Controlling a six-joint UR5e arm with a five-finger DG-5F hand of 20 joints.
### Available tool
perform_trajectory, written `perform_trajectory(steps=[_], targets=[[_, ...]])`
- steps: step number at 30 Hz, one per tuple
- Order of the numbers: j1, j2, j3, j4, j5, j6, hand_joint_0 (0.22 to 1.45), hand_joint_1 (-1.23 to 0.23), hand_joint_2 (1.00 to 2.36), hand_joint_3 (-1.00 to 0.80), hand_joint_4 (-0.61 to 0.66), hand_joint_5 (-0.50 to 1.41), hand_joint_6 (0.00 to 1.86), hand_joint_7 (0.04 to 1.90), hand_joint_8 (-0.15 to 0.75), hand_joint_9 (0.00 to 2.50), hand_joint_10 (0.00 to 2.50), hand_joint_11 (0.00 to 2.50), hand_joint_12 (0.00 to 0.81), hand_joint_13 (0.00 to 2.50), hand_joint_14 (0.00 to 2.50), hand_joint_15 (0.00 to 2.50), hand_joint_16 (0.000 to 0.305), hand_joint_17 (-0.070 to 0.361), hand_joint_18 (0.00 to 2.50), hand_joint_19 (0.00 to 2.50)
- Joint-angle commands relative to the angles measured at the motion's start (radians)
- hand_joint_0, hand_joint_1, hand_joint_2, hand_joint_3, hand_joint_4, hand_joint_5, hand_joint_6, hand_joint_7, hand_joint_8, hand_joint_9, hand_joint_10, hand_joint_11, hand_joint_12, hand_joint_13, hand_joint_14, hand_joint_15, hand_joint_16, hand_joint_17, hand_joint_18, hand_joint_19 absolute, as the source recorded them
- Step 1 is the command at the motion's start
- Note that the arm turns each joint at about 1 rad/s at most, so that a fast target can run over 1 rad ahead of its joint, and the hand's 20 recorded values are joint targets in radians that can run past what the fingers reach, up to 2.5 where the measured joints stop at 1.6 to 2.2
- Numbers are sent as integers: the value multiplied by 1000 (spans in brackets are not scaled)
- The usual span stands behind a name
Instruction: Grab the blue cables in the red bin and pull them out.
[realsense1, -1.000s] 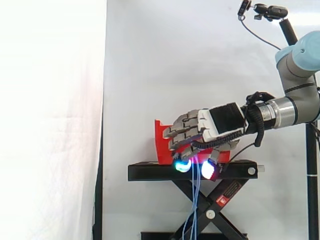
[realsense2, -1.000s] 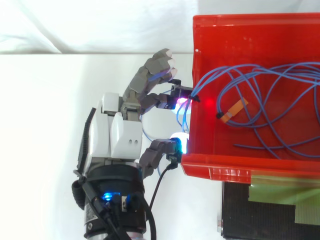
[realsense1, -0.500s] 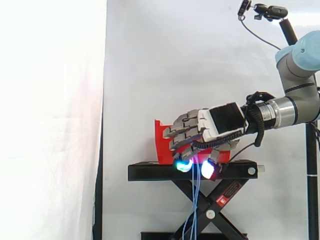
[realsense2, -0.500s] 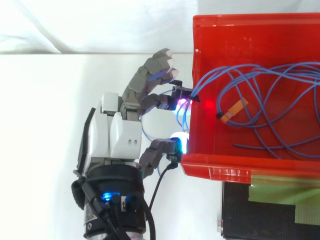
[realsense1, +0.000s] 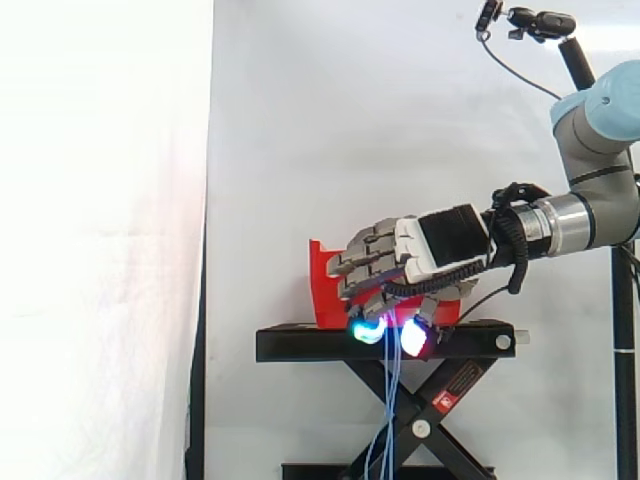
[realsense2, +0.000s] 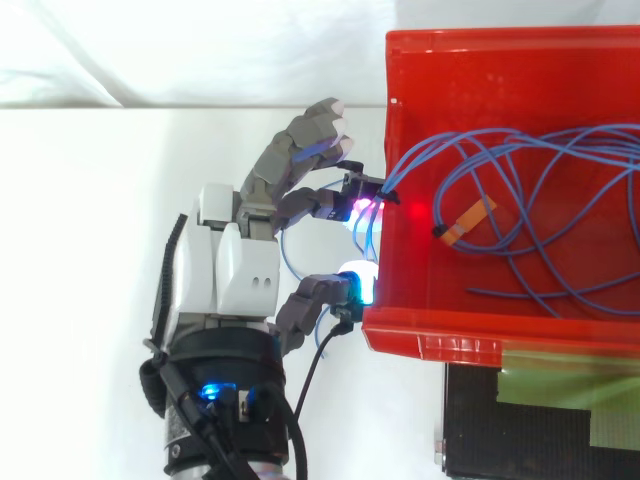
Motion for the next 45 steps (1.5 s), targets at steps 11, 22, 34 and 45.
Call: perform_trajectory(steps=[11, 22, 34, 45], targets=[[-2, 0, 1, -3, 0, -9, 785, -944, 1000, -1000, 85, 915, 7, 762, 219, 712, 19, 495, 308, 532, 15, 374, 42, 94, 522, 620], [1, 0, 8, -15, 2, -15, 788, -942, 1000, -1000, 79, 920, 9, 764, 220, 718, 21, 505, 308, 542, 15, 373, 42, 94, 527, 618], [6, 0, 19, -38, 0, -17, 787, -939, 1000, -1000, 89, 920, 8, 764, 219, 719, 19, 502, 307, 546, 16, 384, 42, 94, 529, 627], [7, 0, 19, -26, 0, -15, 785, -938, 1000, -1000, 82, 918, 8, 763, 220, 717, 19, 500, 308, 550, 17, 384, 42, 94, 535, 626]])
